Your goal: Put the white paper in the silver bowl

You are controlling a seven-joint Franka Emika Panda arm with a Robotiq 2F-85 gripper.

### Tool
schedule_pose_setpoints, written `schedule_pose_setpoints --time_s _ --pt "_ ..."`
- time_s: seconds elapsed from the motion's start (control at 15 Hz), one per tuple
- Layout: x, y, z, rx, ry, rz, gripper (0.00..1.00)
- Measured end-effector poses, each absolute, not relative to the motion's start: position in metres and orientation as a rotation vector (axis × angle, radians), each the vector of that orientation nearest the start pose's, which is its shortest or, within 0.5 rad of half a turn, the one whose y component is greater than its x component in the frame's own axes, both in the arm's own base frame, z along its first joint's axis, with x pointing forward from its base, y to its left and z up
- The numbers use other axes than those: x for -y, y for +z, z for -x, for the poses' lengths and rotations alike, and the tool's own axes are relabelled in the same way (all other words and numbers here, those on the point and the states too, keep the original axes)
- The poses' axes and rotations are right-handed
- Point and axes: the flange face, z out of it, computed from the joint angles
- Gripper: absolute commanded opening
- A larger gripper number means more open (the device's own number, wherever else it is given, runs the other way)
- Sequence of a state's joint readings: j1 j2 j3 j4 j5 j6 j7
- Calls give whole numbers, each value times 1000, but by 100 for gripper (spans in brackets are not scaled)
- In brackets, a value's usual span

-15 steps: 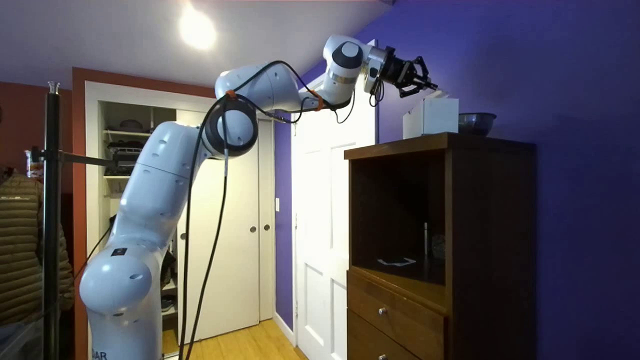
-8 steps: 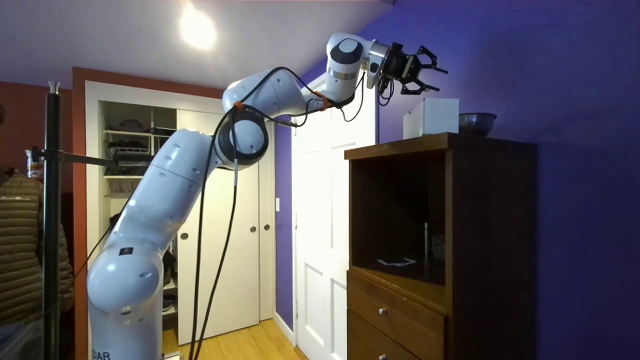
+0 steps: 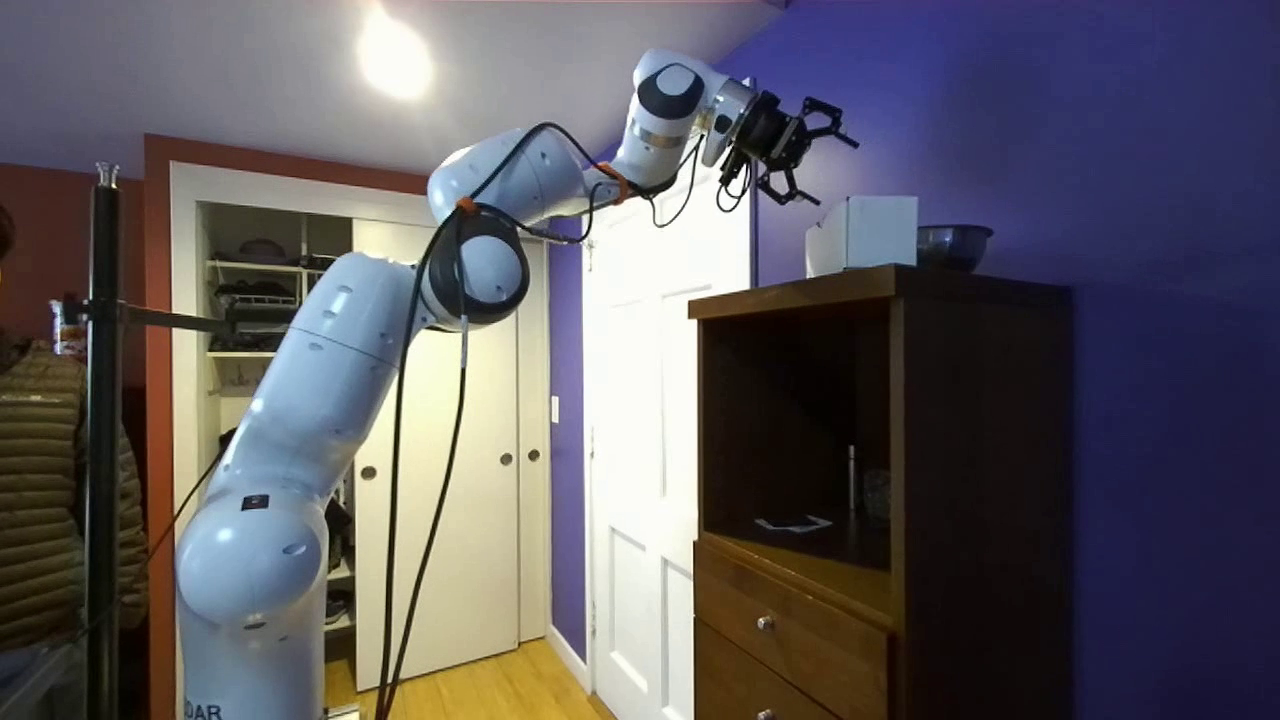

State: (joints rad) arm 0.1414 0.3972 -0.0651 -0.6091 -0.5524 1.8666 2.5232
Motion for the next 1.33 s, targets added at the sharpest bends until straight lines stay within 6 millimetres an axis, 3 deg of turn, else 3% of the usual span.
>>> schedule_pose_setpoints --time_s 0.27,0.4,0.53,0.8,1.33 --pt "-17 922 -545 -2165 -872 961 100" --pt "-1 939 -515 -2143 -806 1079 100" --pt "19 943 -496 -2121 -747 1202 100" --pt "58 930 -478 -2056 -665 1455 100" --pt "121 874 -424 -1902 -567 1999 100"
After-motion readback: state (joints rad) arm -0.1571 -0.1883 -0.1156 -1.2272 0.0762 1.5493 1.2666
